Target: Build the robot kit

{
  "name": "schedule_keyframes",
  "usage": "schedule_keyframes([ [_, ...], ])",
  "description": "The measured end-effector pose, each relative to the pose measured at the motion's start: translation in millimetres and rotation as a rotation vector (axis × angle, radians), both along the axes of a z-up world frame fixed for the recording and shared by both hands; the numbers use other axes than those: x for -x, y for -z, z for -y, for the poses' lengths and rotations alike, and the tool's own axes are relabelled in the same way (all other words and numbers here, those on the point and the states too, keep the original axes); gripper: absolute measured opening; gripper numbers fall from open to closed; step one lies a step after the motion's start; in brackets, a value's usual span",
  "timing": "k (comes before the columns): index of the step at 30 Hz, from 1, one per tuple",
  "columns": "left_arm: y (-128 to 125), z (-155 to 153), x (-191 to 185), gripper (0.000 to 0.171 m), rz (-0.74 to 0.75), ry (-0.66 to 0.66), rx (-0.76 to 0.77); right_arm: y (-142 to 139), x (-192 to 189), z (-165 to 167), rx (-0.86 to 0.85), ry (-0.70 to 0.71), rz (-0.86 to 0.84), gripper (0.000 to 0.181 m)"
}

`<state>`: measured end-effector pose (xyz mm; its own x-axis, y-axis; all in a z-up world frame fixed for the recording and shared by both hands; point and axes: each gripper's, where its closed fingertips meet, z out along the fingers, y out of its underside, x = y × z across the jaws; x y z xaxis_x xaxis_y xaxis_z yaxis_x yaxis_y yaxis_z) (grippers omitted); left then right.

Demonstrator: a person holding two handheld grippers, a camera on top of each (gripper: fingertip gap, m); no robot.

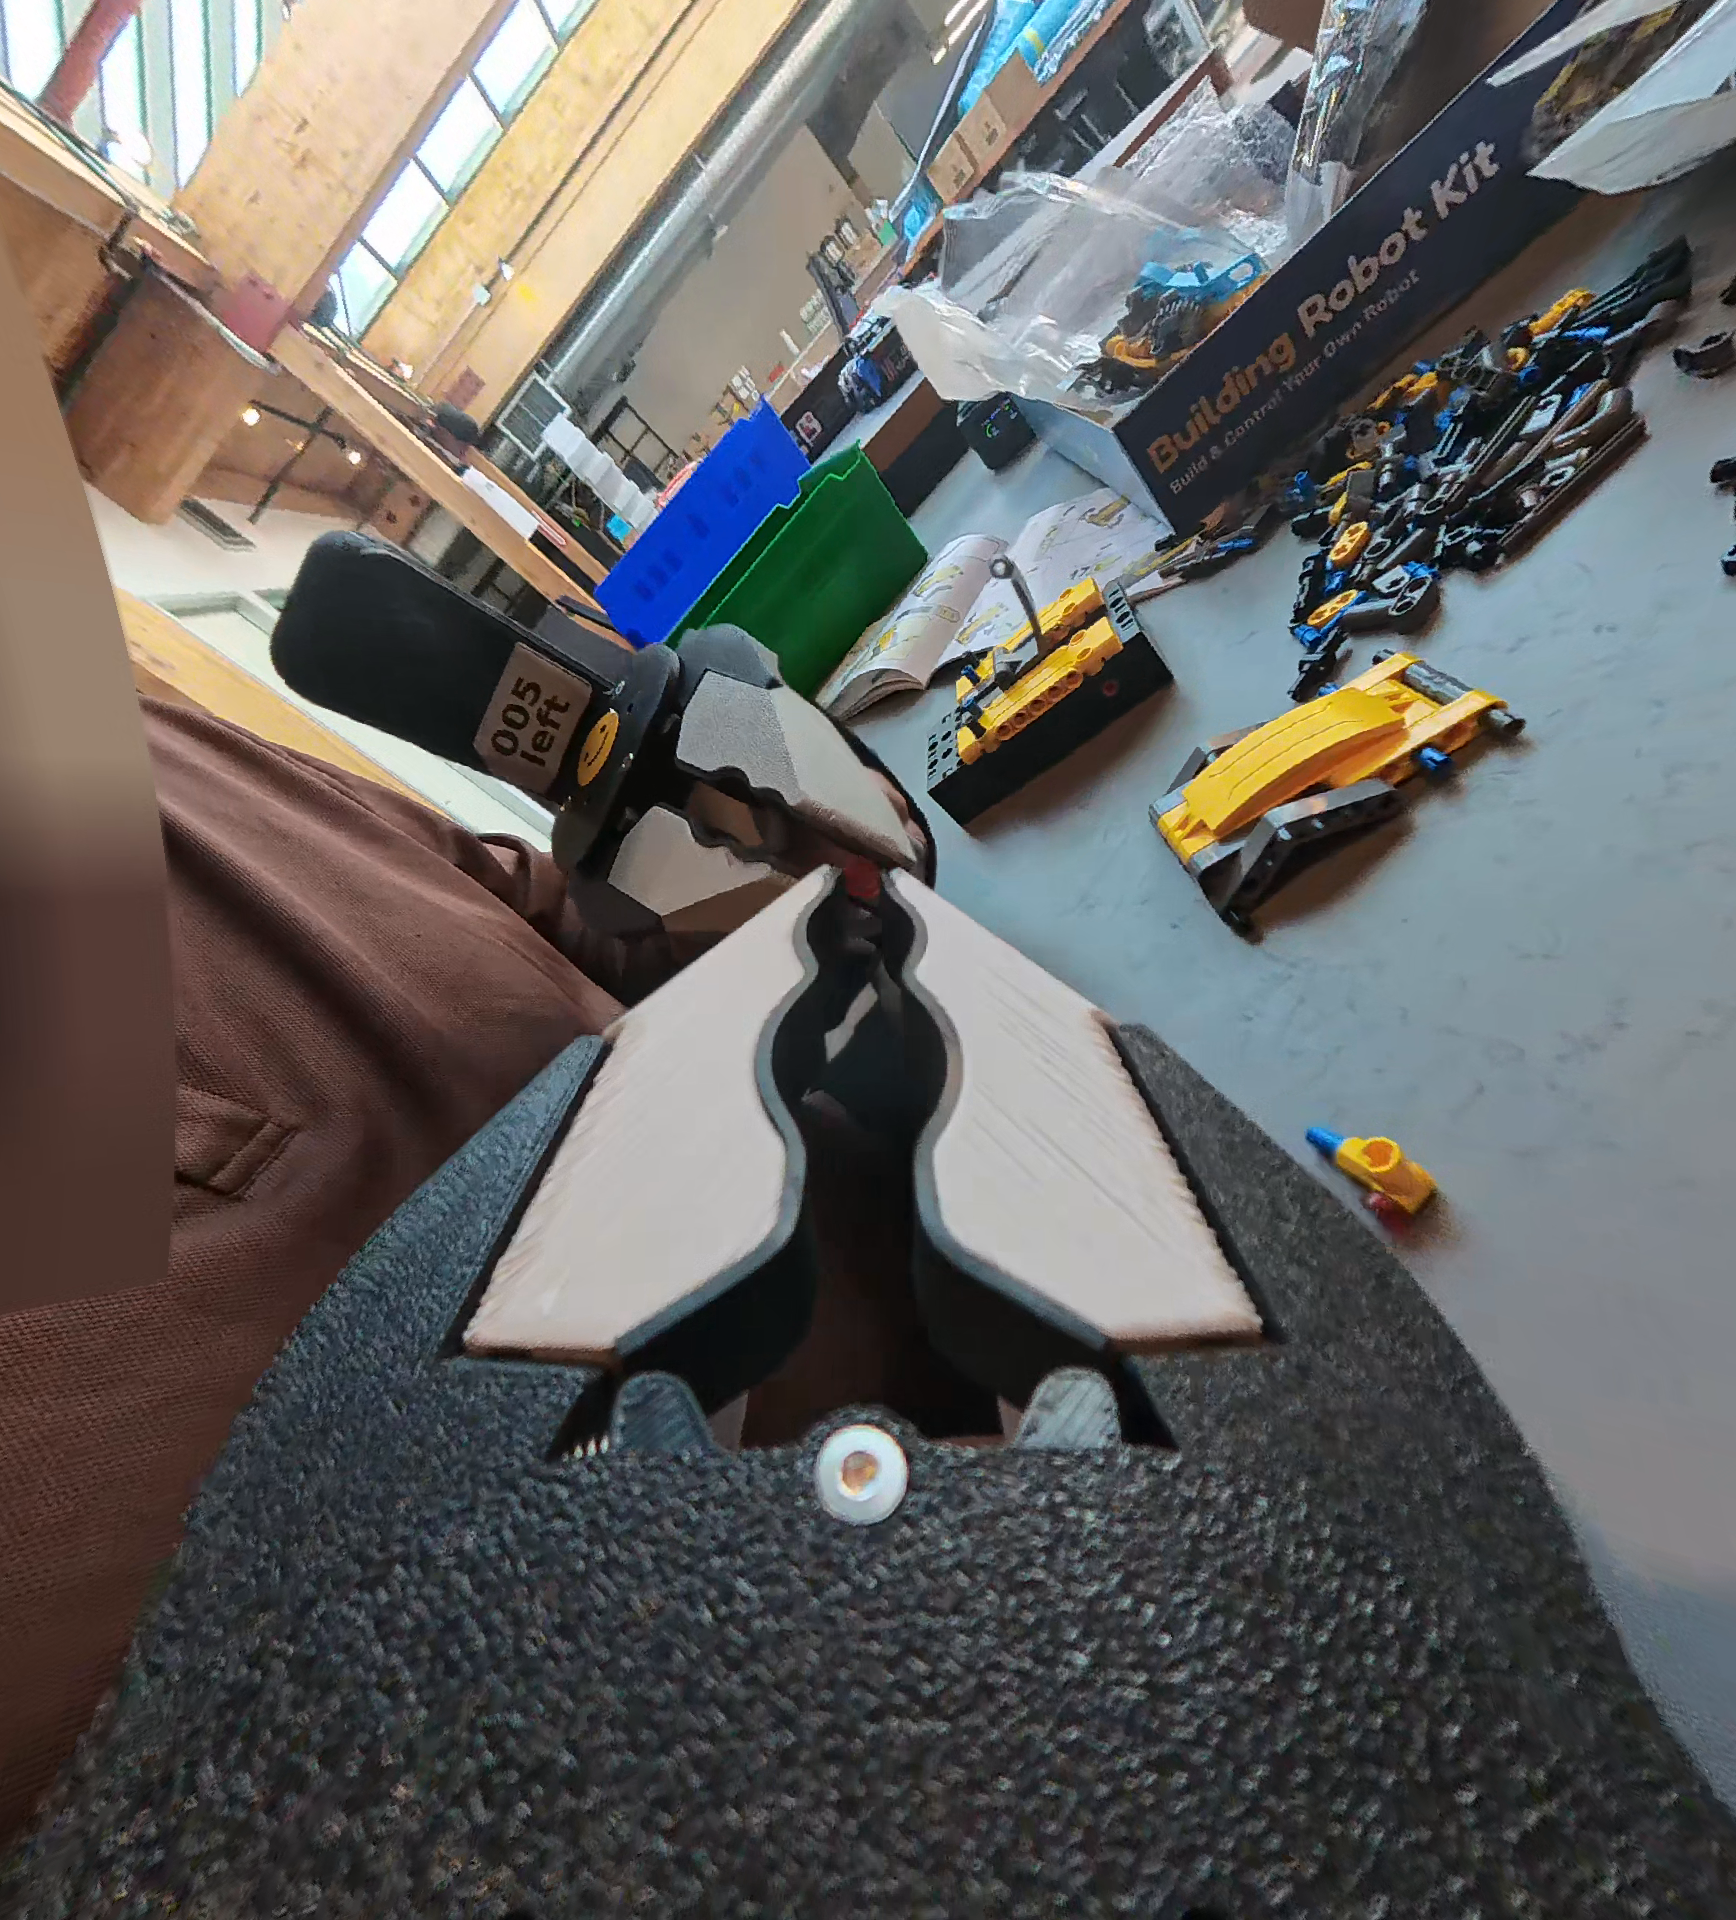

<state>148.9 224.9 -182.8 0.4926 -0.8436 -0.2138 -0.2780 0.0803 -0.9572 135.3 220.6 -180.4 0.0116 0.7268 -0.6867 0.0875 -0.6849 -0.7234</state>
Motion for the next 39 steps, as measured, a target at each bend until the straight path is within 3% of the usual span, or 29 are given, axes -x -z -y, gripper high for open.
schedule_keyframes([
  [7,15,-2,2,0.004,-0.124,0.01,-0.018,16,2,-2,0.034,0.001,0.058,0.005],
  [14,68,-1,13,0.004,-0.357,0.043,0.194,60,6,-10,-0.124,0.057,0.329,0.006],
  [19,96,2,26,0.004,-0.526,0.041,0.249,81,5,-12,-0.203,0.084,0.488,0.009],
  [27,97,6,23,0.004,-0.551,0.054,0.26,93,16,-8,-0.229,0.075,0.567,0.023],
  [39,99,9,25,0.004,-0.528,0.085,0.342,98,12,-11,-0.242,0.088,0.602,0.018],
])
